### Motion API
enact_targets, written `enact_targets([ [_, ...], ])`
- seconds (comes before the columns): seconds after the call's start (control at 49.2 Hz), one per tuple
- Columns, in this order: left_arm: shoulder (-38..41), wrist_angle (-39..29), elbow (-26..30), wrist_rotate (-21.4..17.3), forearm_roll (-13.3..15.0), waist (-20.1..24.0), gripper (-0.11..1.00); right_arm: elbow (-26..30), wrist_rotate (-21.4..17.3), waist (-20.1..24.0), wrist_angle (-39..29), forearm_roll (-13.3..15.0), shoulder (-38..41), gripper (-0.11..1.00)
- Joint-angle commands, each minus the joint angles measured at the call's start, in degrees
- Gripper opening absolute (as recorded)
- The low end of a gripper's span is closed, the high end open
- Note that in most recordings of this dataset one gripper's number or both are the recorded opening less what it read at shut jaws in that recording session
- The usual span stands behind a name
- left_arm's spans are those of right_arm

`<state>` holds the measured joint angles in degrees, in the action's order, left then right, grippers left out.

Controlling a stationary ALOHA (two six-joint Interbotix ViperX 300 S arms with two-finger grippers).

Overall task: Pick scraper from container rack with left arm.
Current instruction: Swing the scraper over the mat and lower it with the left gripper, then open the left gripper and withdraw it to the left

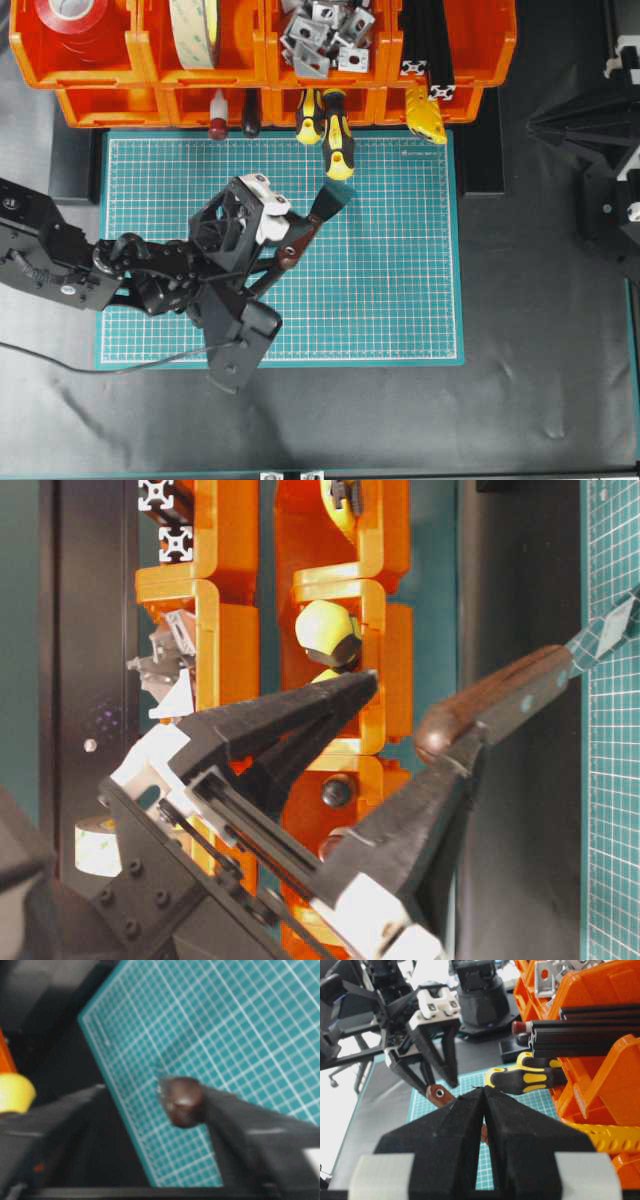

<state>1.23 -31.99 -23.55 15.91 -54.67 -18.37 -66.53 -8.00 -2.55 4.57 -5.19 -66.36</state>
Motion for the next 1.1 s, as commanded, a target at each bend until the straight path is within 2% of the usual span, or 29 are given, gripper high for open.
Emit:
enact_targets([
  [0.0, -0.88, 0.26, -0.09, 4.22, -0.18, 0.26, 0.84, 1.85, 0.00, -0.09, -0.26, -0.09, 0.44, 0.00],
  [0.061, -0.97, 0.00, -0.44, 8.00, -0.18, 0.00, 0.91, 1.85, 0.00, -0.09, -0.62, -0.09, 0.35, 0.00],
  [0.122, -0.97, -0.18, -0.88, 12.30, -0.09, -0.26, 0.90, 1.85, 0.00, -0.09, -0.97, -0.09, 0.35, 0.00],
  [0.203, -1.23, -0.35, -1.58, 19.86, 0.18, -0.62, 0.88, 1.85, 0.00, -0.09, -1.32, -0.09, 0.35, 0.00],
  [0.305, -1.76, -1.58, -2.46, 32.26, 0.35, -1.32, 0.89, 1.85, -0.09, -0.09, -1.41, -0.09, 0.35, 0.00],
  [0.325, -2.02, -1.93, -2.64, 36.47, 0.26, -1.41, 0.89, 1.85, -0.09, -0.09, -1.49, -0.09, 0.35, 0.00],
  [0.406, -2.64, -1.93, -3.96, 46.49, 0.35, -1.76, 0.89, 1.85, 0.00, -0.09, -1.49, -0.09, 0.35, 0.00],
  [0.508, -3.78, -1.85, -5.89, 55.72, 0.26, -2.20, 0.89, 1.85, 0.00, -0.09, -1.58, -0.09, 0.44, 0.00],
  [0.671, -6.15, -1.58, -9.14, 63.90, 0.35, -2.81, 0.89, 1.85, 0.00, -0.09, -1.49, -0.09, 0.44, 0.00],
  [0.793, -7.82, -1.23, -10.81, 68.64, 0.26, -3.25, 0.89, 1.85, 0.00, -0.09, -1.49, -0.09, 0.44, 0.00],
  [0.894, -9.14, -0.44, -12.04, 70.49, 0.35, -3.87, 0.89, 1.85, 0.00, -0.09, -1.76, -0.09, 0.35, 0.00],
  [1.077, -13.01, 0.53, -13.18, 70.49, 0.26, -5.36, 0.89, 1.85, 0.00, -0.18, -2.72, -0.09, 0.18, 0.00],
])
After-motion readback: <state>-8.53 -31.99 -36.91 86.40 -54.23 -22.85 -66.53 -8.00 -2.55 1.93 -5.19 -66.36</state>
